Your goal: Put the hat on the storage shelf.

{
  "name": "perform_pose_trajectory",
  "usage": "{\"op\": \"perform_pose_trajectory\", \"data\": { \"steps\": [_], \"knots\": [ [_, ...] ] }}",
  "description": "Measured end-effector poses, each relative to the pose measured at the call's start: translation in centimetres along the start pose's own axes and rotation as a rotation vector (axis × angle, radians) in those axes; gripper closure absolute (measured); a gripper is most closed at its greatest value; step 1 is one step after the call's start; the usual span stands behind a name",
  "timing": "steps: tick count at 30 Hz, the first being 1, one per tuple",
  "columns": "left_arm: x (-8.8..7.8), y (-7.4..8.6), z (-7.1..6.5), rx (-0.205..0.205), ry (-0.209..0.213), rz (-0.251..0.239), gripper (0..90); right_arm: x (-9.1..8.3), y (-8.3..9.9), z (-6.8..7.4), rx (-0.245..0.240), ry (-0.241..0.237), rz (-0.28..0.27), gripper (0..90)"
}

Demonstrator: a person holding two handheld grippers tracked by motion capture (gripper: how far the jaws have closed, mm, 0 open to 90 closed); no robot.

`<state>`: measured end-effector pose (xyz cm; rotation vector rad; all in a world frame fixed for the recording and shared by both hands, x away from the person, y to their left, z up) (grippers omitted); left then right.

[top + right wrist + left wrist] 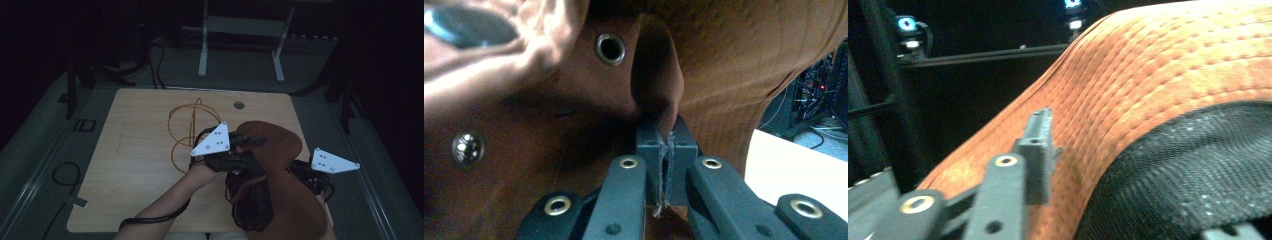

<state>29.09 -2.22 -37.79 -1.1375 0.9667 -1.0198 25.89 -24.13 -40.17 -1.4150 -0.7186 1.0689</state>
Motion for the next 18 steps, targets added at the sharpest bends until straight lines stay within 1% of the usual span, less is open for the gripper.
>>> {"op": "perform_pose_trajectory", "data": {
  "steps": [2,4,6,8,9,12,13,16,18],
  "knots": [
    [-0.2,-0.2,0.1,0.007,-0.033,0.020,54.8,-0.2,-0.1,-0.2,0.011,-0.002,-0.017,87.7],
    [-0.5,-0.2,0.2,0.002,-0.049,0.039,50.9,-0.5,-0.3,-0.5,0.021,-0.003,-0.032,87.8],
    [-0.8,-0.2,0.3,-0.003,-0.082,0.055,47.0,-0.9,-0.4,-0.8,0.037,-0.007,-0.045,87.7],
    [-1.2,-0.2,0.4,-0.005,-0.132,0.072,40.5,-1.2,-0.5,-1.0,0.038,0.012,-0.051,87.7],
    [-1.5,-0.2,0.4,-0.014,-0.148,0.078,37.9,-1.4,-0.6,-1.2,0.038,0.018,-0.054,87.7],
    [-2.5,-0.2,0.7,-0.046,-0.189,0.093,36.4,-2.1,-0.9,-1.7,0.043,0.040,-0.072,87.7],
    [-2.9,-0.1,0.8,-0.056,-0.201,0.099,34.0,-2.3,-1.0,-1.9,0.047,0.050,-0.082,87.8],
    [-4.2,0.1,1.1,-0.067,-0.239,0.123,29.1,-3.1,-1.4,-2.5,0.051,0.087,-0.095,87.7],
    [-5.2,0.4,1.1,-0.076,-0.266,0.128,24.1,-3.5,-1.6,-3.1,0.057,0.106,-0.105,87.7]
  ]
}}
Point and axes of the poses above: each handheld gripper's, and its own axes: x roughly forward along the jaws, y roughly out of its underside, z roughly to its left, the point moved 2 cm from there along x, roughly forward along the jaws, and after that the axes turned 7 degrees about z, right-handed, at the moved point
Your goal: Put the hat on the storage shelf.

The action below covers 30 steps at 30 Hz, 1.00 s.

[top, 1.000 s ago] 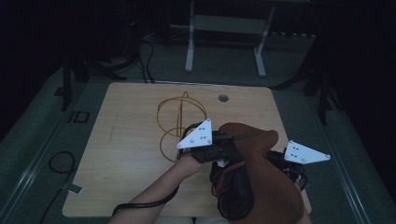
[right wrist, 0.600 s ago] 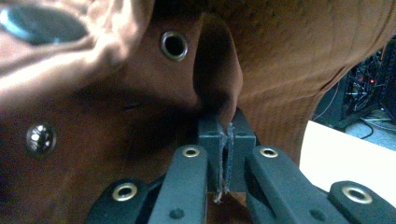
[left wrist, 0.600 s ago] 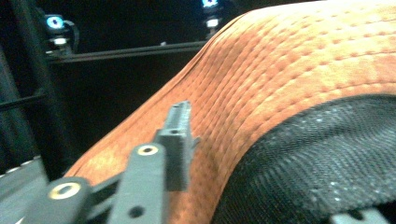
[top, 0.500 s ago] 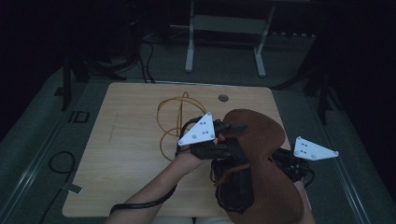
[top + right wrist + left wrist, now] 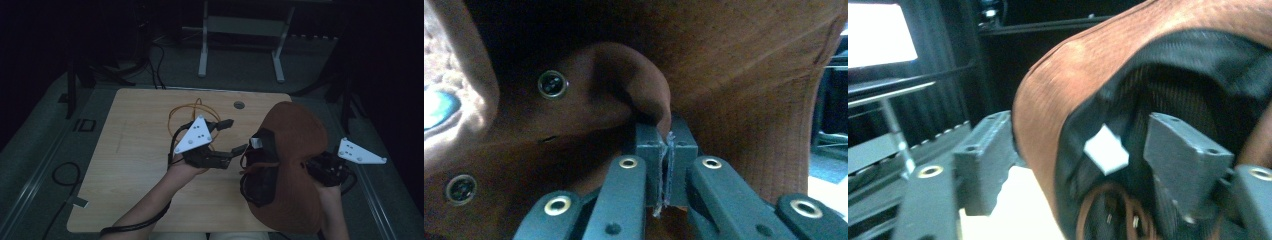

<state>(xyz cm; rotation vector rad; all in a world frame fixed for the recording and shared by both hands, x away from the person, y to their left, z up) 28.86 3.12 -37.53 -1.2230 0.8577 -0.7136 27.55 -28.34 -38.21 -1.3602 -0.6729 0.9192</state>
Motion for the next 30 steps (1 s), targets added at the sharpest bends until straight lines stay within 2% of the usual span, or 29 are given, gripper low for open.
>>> {"op": "perform_pose_trajectory", "data": {
  "steps": [2,5,10,12,15,20,25,30],
  "knots": [
    [-1.0,0.3,0.3,-0.012,-0.027,0.005,16.7,-0.3,-0.3,-0.6,0.006,0.016,-0.011,87.8],
    [-2.7,0.8,0.7,-0.017,-0.071,0.009,13.6,-0.4,-0.8,-1.3,0.001,0.046,-0.022,87.7],
    [-5.3,2.3,1.3,-0.029,-0.118,0.058,7.3,0.2,-1.8,-2.5,0.003,0.089,-0.022,87.7],
    [-6.3,3.1,1.5,-0.025,-0.149,0.072,3.9,0.6,-2.2,-2.9,-0.002,0.104,-0.030,87.7],
    [-7.7,4.6,2.0,-0.034,-0.190,0.086,3.2,1.4,-3.0,-3.4,0.002,0.117,-0.037,87.7],
    [-10.0,6.9,2.7,-0.071,-0.212,0.102,3.3,3.4,-4.3,-3.9,0.001,0.111,-0.038,87.7],
    [-12.0,9.9,3.2,-0.085,-0.258,0.150,3.4,5.7,-5.4,-4.2,-0.010,0.121,-0.015,87.7],
    [-14.0,13.5,3.6,-0.159,-0.278,0.151,3.5,7.6,-6.2,-4.7,-0.019,0.136,-0.002,87.7]
  ]
}}
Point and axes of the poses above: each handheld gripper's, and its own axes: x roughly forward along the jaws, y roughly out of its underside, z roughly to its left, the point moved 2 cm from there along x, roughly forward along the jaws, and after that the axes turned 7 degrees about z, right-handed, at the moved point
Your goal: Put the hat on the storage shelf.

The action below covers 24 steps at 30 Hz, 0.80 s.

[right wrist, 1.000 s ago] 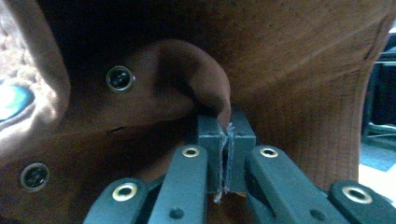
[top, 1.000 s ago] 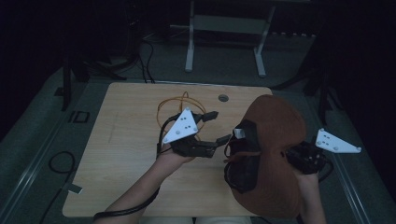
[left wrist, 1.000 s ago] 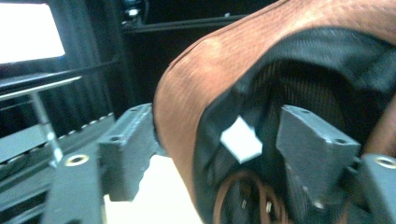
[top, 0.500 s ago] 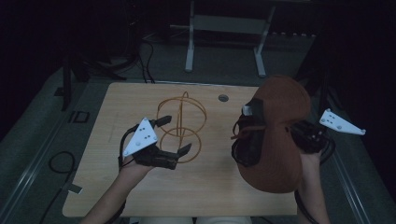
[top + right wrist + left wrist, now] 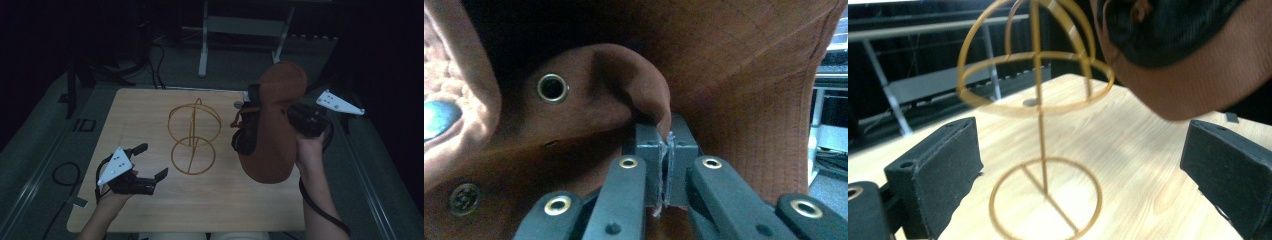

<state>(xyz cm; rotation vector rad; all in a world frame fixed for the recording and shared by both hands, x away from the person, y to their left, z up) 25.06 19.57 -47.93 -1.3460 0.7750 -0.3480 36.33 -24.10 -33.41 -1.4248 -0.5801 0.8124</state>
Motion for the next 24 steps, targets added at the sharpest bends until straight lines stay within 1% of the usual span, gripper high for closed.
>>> {"op": "perform_pose_trajectory", "data": {
  "steps": [2,4,7,8,9,11,13,15,16,18,20,22,24],
  "knots": [
    [-0.4,1.6,0.4,-0.030,-0.010,-0.004,4.2,0.8,-0.5,0.0,0.001,0.005,0.004,87.7],
    [-0.8,3.0,0.7,-0.046,-0.023,0.001,4.3,1.7,-1.1,0.1,-0.005,0.000,0.005,87.6],
    [-1.7,4.9,0.5,-0.043,-0.059,0.034,4.4,3.2,-2.3,0.5,-0.018,0.001,0.013,87.6],
    [-2.1,5.5,0.4,-0.031,-0.081,0.030,4.4,3.7,-2.6,0.6,-0.023,0.003,0.017,87.6],
    [-2.6,6.1,0.2,-0.027,-0.097,0.022,4.4,4.3,-2.8,0.8,-0.034,0.003,0.025,87.7],
    [-3.3,7.1,0.3,-0.041,-0.116,0.027,4.4,5.4,-3.2,1.3,-0.049,0.010,0.052,87.6],
    [-3.8,7.8,0.8,-0.058,-0.137,0.034,4.4,6.6,-3.4,1.7,-0.059,-0.002,0.069,87.6],
    [-4.2,8.4,1.4,-0.101,-0.141,0.018,4.5,7.6,-3.4,2.1,-0.047,-0.019,0.088,87.5],
    [-4.3,8.6,1.6,-0.115,-0.150,0.016,4.5,8.2,-3.5,2.4,-0.043,-0.029,0.094,87.5],
    [-4.4,8.9,2.0,-0.117,-0.169,0.010,4.5,9.2,-3.5,2.8,-0.041,-0.049,0.110,87.5],
    [-4.4,9.1,2.2,-0.130,-0.171,0.014,4.5,10.2,-3.5,3.3,-0.030,-0.079,0.122,87.5],
    [-4.3,9.3,2.3,-0.131,-0.171,0.010,4.5,11.3,-3.4,3.8,-0.026,-0.114,0.141,87.4],
    [-4.1,9.5,2.4,-0.130,-0.167,0.026,4.9,12.5,-3.2,4.3,-0.020,-0.147,0.172,87.3]
  ]
}}
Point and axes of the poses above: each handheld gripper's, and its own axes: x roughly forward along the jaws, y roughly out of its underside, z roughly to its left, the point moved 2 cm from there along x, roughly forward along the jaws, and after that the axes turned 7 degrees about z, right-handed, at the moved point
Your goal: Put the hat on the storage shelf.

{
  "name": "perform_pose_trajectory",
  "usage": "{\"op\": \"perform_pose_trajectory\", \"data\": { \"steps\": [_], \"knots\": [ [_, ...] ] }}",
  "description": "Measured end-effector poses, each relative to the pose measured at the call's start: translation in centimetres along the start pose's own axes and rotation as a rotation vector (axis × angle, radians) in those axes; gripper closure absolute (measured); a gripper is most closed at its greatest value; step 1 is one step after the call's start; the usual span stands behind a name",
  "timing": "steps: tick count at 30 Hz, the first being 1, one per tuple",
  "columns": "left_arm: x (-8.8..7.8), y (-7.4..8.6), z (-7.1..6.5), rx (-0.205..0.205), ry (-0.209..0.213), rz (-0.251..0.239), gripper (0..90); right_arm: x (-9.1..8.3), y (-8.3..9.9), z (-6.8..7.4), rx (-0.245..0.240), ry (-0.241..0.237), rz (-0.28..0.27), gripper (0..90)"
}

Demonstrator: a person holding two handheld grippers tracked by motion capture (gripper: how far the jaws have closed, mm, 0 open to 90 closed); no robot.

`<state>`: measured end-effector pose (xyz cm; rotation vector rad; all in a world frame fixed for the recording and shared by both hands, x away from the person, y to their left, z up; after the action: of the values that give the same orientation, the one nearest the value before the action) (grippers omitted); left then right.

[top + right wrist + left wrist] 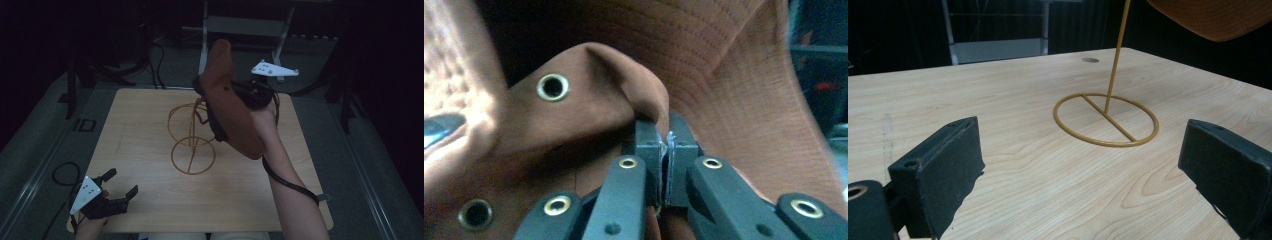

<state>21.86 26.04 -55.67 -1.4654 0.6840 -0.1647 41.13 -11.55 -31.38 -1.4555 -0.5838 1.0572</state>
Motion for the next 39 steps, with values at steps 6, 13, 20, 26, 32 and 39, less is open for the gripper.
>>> {"op": "perform_pose_trajectory", "data": {
  "steps": [6,13,20,26,32,39],
  "knots": [
    [0.2,0.3,0.0,-0.004,0.015,0.005,5.0,3.4,0.7,0.6,0.005,-0.080,0.086,87.2],
    [0.3,0.5,0.0,-0.011,0.022,0.009,5.0,6.9,1.5,1.4,0.002,-0.108,0.188,86.4],
    [0.2,0.7,0.2,-0.031,0.031,0.001,5.1,9.1,1.9,2.1,-0.004,-0.080,0.223,80.1],
    [0.3,0.7,0.2,-0.035,0.036,-0.001,5.1,10.4,2.1,2.7,-0.025,-0.013,0.238,60.1],
    [0.3,0.8,0.4,-0.049,0.040,-0.001,5.1,10.7,1.9,3.1,-0.041,-0.029,0.288,33.4],
    [0.3,0.9,0.4,-0.051,0.038,0.000,5.1,10.0,2.0,3.1,-0.043,-0.022,0.294,26.7]
  ]
}}
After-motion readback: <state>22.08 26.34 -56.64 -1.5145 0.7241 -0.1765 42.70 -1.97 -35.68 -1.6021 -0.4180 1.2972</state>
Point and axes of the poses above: each handheld gripper's, and its own axes: x roughly forward along the jaws, y roughly out of its underside, z roughly to its left, the point moved 2 cm from there along x, roughly forward along the jaws, and after that the axes turned 7 degrees about z, right-handed, at the moved point
